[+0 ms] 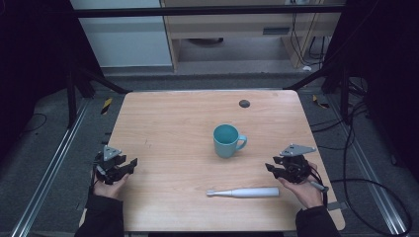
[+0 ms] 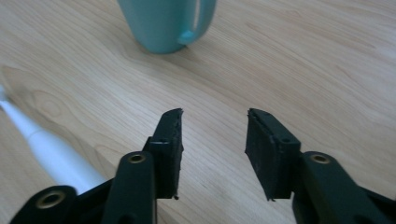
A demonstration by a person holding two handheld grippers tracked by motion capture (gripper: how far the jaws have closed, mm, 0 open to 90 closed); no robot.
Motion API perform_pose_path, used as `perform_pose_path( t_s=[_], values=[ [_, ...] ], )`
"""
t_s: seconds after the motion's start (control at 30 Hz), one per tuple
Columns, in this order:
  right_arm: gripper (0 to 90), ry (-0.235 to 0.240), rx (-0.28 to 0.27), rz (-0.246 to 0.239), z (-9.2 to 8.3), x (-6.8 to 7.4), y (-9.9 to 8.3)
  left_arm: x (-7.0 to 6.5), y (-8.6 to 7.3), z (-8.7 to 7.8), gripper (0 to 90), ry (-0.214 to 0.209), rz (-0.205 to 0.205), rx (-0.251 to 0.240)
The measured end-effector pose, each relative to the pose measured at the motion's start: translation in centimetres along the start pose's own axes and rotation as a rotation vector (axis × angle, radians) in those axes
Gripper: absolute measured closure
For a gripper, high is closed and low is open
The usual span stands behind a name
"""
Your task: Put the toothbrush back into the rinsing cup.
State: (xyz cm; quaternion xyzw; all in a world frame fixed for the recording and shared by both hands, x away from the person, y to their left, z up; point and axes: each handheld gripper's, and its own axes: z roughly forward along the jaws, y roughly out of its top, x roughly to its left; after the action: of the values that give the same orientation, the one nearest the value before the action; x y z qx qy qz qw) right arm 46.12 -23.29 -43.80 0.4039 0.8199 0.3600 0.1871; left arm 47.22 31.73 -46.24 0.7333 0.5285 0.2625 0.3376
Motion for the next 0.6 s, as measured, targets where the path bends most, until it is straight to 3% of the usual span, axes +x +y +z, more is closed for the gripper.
perform_pose_path(
  t_s=[0.13, 0.3, 0.6],
  values=[
    [52.3, 0.038, 0.015, -0.057, 0.1, 0.2, 1.4, 0.1, 0.0, 0.0, 50.0, -0.005, 0.003, 0.008],
    [52.3, 0.127, 0.079, -0.145, 0.0, 0.9, 3.0, 0.0, 0.1, 0.1, 49.5, -0.007, 0.004, 0.015],
    [49.1, 0.243, 0.158, -0.264, 0.3, 2.5, 4.1, 0.1, 0.1, 0.1, 49.1, -0.009, 0.008, 0.019]
  ],
)
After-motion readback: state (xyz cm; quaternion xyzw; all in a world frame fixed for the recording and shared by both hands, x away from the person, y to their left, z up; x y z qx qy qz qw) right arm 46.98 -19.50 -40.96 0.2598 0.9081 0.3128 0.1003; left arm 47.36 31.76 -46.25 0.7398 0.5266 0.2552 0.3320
